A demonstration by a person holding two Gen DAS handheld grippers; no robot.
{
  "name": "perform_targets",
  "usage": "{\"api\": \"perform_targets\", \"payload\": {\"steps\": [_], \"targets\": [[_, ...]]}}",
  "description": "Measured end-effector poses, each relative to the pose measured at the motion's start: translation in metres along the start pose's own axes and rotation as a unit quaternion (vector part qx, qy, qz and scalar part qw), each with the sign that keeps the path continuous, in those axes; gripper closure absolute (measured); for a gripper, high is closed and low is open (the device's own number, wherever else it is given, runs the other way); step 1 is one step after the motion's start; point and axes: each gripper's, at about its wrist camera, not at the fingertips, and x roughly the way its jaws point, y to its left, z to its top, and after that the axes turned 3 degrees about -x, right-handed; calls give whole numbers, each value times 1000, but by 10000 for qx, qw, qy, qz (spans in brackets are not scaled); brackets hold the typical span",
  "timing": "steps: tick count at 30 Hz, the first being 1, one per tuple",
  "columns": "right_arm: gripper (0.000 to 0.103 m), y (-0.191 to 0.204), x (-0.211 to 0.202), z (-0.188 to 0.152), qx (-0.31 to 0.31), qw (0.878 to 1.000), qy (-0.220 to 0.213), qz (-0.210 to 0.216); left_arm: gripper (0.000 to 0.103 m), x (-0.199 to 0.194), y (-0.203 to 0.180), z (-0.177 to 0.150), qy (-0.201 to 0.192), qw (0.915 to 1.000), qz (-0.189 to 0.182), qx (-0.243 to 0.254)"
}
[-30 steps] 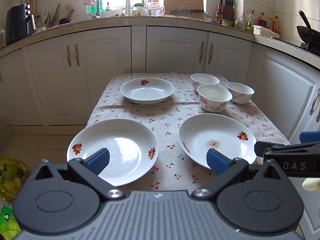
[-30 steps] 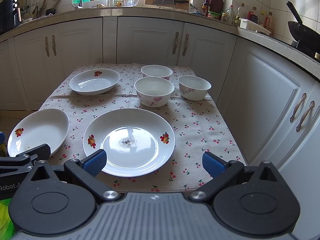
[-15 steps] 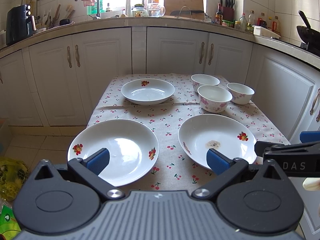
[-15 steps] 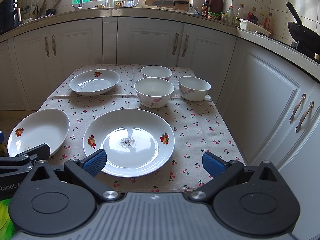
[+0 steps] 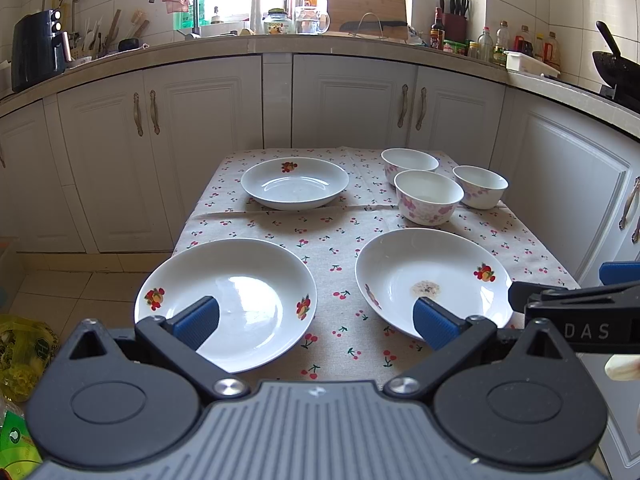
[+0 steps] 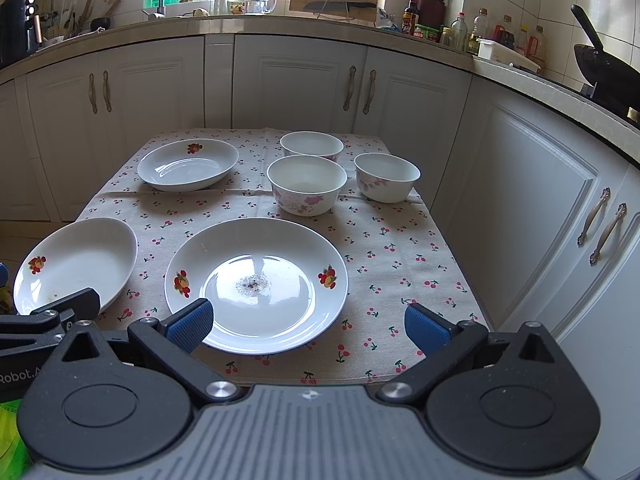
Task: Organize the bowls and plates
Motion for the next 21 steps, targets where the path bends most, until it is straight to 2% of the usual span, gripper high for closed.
{"api": "perform_targets", "payload": {"steps": [21], "targets": [[0,-3,1,3,-23,10000,-7,-17,1,0,0,0,-7,10000,1,6]]}}
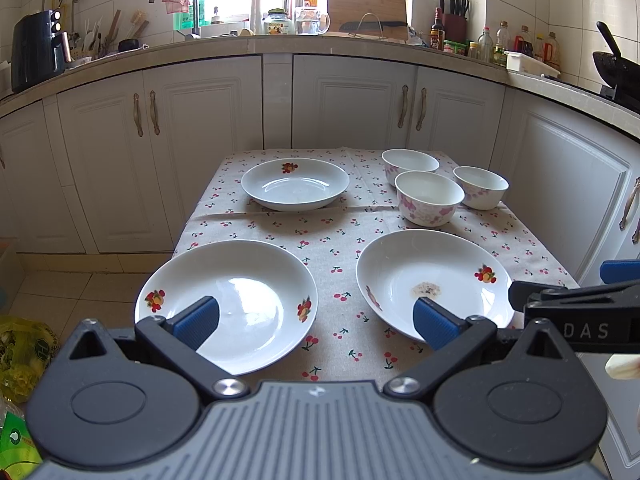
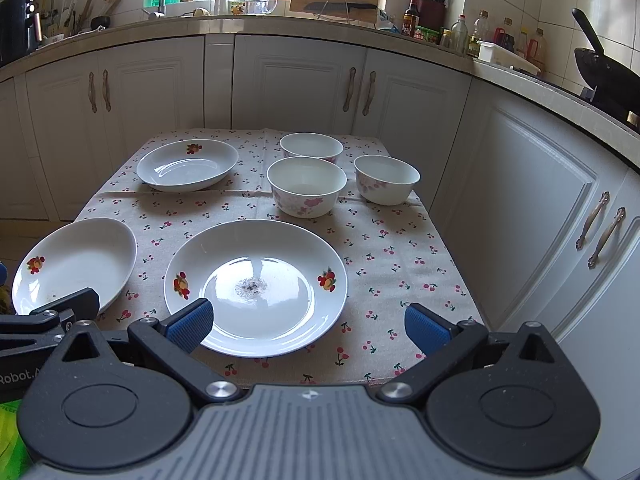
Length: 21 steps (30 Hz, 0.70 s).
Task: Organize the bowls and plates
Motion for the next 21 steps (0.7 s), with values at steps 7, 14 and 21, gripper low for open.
{"api": "perform_targets", "payload": {"steps": [7,14,21], "targets": [[0,3,4,0,-2,10000,12,-19,1,3,2,2,6,10000,-91,3],[0,7,12,8,-112,9999,-14,51,1,10,9,5,-24,9997,-226,-4],[0,13,23,20,-293,9989,-213,290,1,22,23,9,-174,9996,-232,41]]}}
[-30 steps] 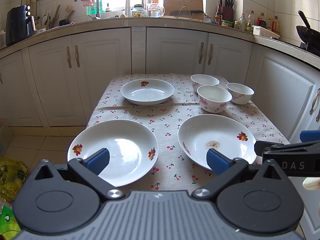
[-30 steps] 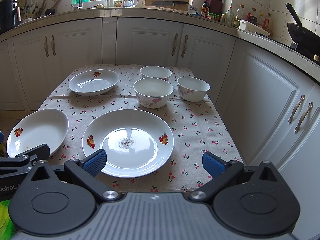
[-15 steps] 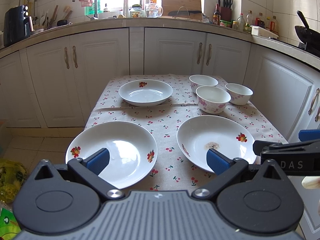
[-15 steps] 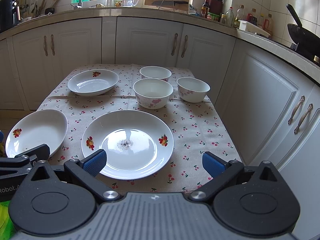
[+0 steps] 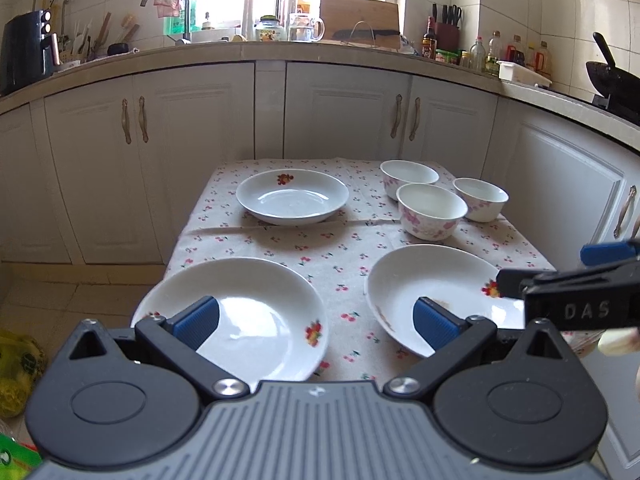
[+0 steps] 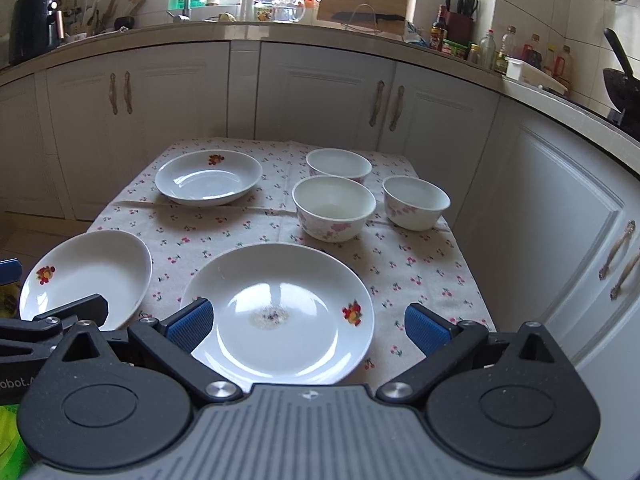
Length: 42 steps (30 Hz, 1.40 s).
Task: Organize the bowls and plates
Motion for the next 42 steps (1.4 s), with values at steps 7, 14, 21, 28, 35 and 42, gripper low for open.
{"api": "perform_targets", "payload": {"steps": [7,14,21,28,35,42], "targets": [[0,5,15,15,-109,9968,-248,757,1,8,33,-6,-337,9989,-312,55],[0,24,28,33,-234,9837,-635,1664,1,19,75,-4,-115,9992,-363,-141],[0,52,55,42,-440,9707,-295,2344,1,21,108,-24,140,9986,-496,100],[0,68,80,42,-373,9590,90,2808,1,21,126,-42,448,9960,-610,473],[0,85,97,41,-814,9528,145,2923,1,31,130,-58,725,9884,-934,949],[0,96,110,42,-986,9400,404,3241,1,44,126,-61,646,9832,-1025,1367]]}}
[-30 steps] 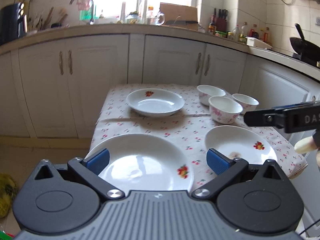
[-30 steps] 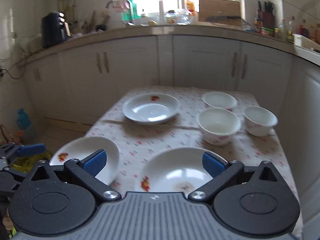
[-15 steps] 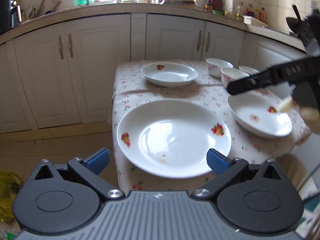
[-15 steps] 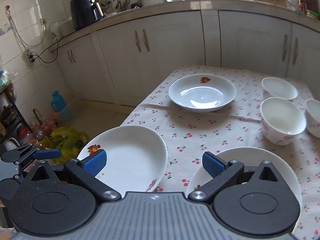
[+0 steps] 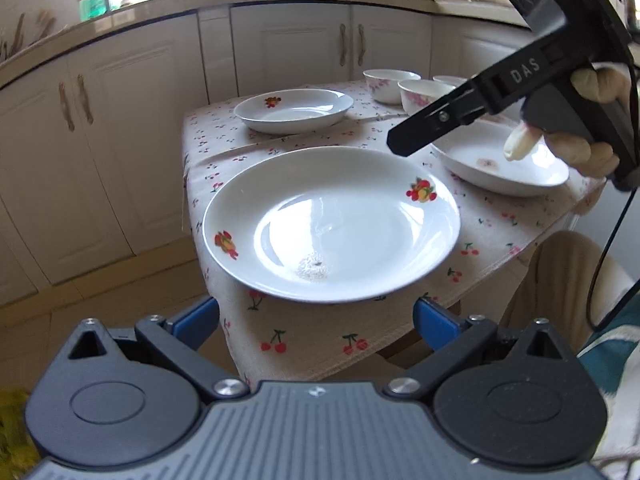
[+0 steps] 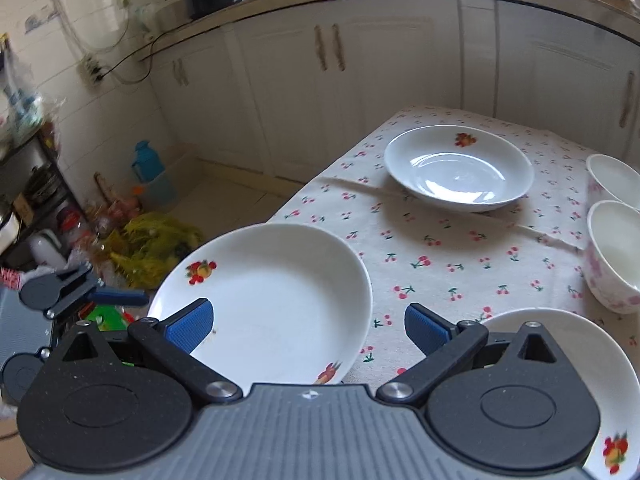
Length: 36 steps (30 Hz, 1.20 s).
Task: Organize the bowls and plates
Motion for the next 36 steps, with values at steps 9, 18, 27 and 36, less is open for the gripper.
{"api": "perform_targets", "payload": {"steps": [9,18,27,36], "targets": [[0,-9,23,6,-113,9989,450,101,1,12,5,4,5,9996,-191,211],[22,-25,52,27,-30,9970,727,272,1,18,8,8,62,9992,-297,267],[44,-38,74,32,300,9926,1029,578,1,23,13,11,143,9986,-405,324],[45,-45,79,35,591,9879,1117,899,1,27,14,14,237,9978,-449,429]]}}
